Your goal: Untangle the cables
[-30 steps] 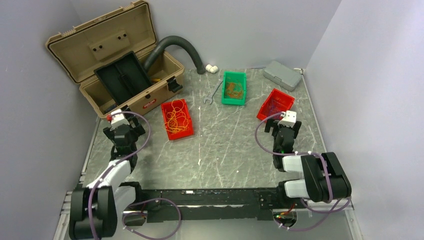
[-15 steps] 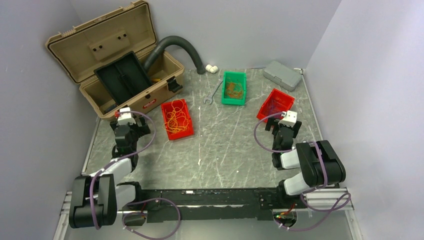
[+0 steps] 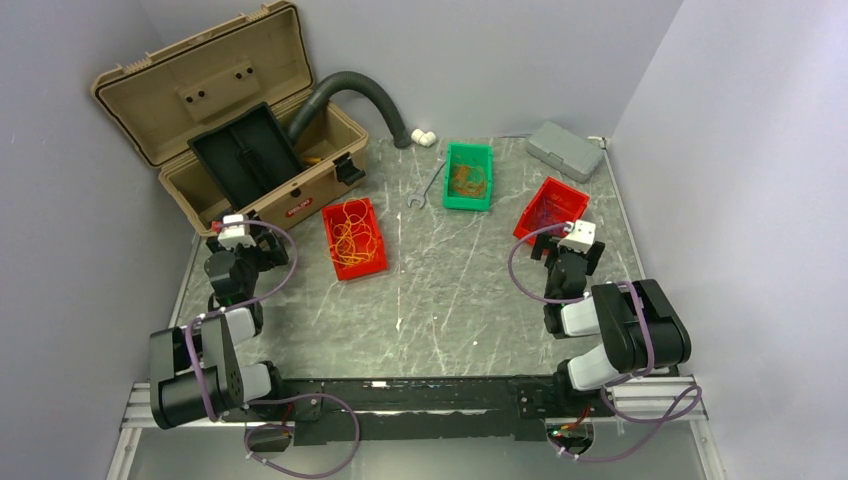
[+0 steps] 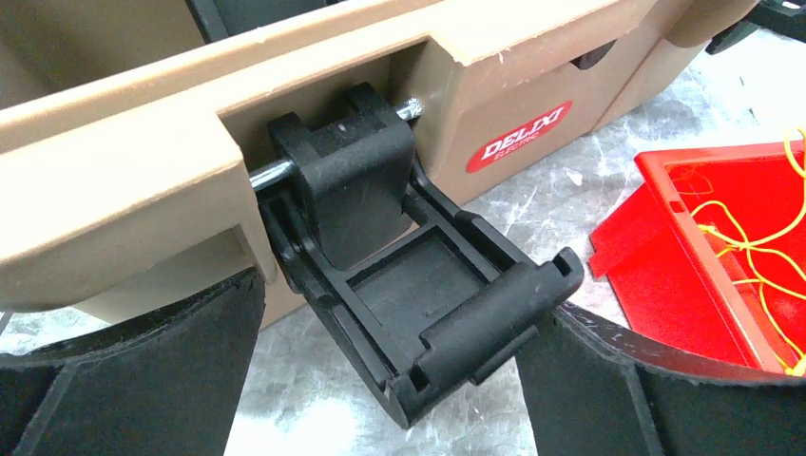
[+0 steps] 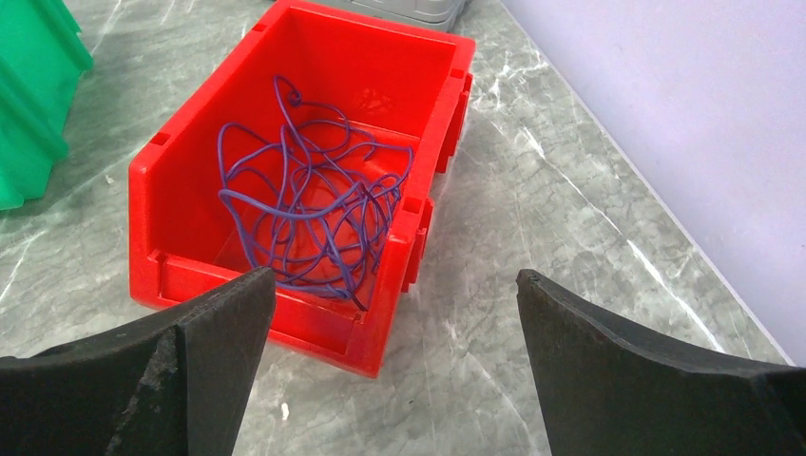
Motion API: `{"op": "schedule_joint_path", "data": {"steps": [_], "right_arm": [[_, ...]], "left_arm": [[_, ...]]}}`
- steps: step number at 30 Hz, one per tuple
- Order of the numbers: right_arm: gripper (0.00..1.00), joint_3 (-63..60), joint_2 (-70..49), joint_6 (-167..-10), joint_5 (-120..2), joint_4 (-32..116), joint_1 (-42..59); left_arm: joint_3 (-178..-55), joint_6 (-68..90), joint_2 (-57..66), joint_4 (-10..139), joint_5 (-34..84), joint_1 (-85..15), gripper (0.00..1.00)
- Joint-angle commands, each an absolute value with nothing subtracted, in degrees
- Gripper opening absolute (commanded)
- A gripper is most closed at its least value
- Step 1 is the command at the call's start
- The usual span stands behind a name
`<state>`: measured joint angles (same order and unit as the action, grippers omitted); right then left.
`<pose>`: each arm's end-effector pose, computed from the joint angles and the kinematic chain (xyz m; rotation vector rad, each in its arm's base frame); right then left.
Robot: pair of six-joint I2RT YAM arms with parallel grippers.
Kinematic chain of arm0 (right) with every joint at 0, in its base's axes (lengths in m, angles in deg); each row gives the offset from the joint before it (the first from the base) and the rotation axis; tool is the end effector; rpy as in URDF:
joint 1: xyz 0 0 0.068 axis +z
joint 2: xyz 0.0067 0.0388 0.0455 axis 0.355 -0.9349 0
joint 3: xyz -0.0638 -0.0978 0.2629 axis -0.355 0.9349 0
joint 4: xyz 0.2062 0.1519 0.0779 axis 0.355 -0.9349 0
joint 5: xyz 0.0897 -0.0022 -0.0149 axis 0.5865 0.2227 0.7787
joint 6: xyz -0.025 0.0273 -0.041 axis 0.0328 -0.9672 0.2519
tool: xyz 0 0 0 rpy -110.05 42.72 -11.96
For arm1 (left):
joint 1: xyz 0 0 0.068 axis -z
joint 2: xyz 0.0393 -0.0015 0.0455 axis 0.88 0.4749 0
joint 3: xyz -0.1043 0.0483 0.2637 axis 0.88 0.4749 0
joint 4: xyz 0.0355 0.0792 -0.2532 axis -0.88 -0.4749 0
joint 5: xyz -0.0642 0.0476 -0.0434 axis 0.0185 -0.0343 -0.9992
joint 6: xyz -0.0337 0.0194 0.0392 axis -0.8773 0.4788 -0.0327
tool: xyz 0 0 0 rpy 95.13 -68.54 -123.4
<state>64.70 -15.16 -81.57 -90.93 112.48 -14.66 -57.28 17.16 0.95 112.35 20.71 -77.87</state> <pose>0.2258 0.0086 0.1511 0.2284 1.6619 -0.2840 0.2165 0.0547 0.1769 -0.1680 1.7177 -0.0465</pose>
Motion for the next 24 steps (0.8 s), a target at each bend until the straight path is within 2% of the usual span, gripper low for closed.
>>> {"op": "schedule_joint_path", "data": {"steps": [1, 8, 15, 19, 24], "right_arm": [[1.00, 62.5, -15.3, -83.1, -91.3, 113.1, -14.8], [1.00, 62.5, -15.3, -83.3, -91.2, 113.1, -14.9], [1.00, 62.5, -15.4, -83.3, -91.1, 113.2, -14.9], [1.00, 62.6, -15.3, -83.3, -91.1, 113.3, -14.9], [1.00, 62.6, -15.3, -83.2, -91.1, 113.2, -14.9]], "left_arm": [[-56.5, 15.9, 1.0, 120.7, 17.6, -78.5, 0.99], [-58.8, 16.0, 2.0, 117.0, 17.3, -78.5, 0.99], [-56.7, 16.5, 1.3, 120.7, 17.6, -78.2, 1.00], [-57.7, 17.6, 1.0, 117.8, 21.1, -76.1, 0.99], [-54.8, 17.2, -0.8, 121.2, 28.3, -74.0, 0.99]]}}
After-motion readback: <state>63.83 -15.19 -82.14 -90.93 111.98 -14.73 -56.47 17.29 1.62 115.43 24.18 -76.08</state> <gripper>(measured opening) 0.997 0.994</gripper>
